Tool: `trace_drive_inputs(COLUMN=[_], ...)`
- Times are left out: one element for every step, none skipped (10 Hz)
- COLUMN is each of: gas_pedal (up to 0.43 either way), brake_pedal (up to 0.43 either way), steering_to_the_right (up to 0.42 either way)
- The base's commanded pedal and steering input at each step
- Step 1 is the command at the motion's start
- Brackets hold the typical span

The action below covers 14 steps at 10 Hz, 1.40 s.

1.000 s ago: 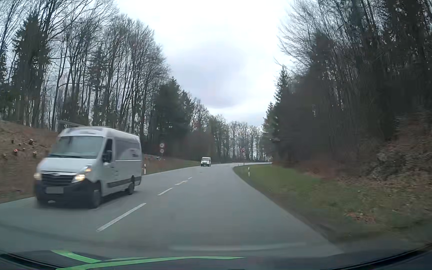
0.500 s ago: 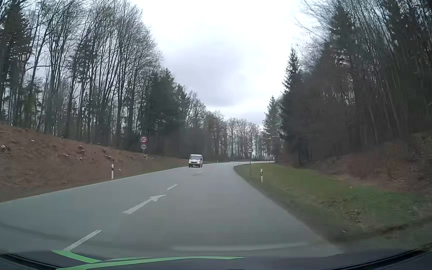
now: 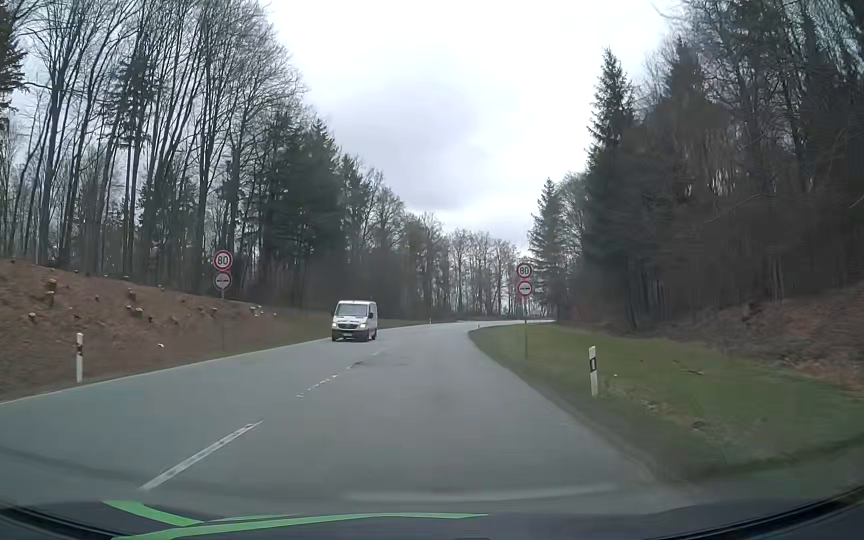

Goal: Follow the waypoints while adhering to traffic rules and regulations

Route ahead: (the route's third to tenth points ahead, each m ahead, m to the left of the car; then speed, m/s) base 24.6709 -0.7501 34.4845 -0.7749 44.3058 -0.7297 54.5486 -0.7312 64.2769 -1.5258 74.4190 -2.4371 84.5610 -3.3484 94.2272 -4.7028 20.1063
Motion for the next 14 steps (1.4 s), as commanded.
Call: trace_drive_inputs(gas_pedal=[0.138, 0.138, 0.138, 0.138, 0.138, 0.138, 0.138, 0.118, 0.118, 0.118, 0.118, 0.118, 0.118, 0.118], brake_pedal=[0.0, 0.0, 0.0, 0.0, 0.0, 0.0, 0.0, 0.0, 0.0, 0.0, 0.0, 0.0, 0.0, 0.0], steering_to_the_right=[0.006, 0.006, 0.005, 0.006, 0.006, 0.006, 0.006, 0.006, 0.006, 0.006, 0.006, 0.006, 0.006, 0.006])
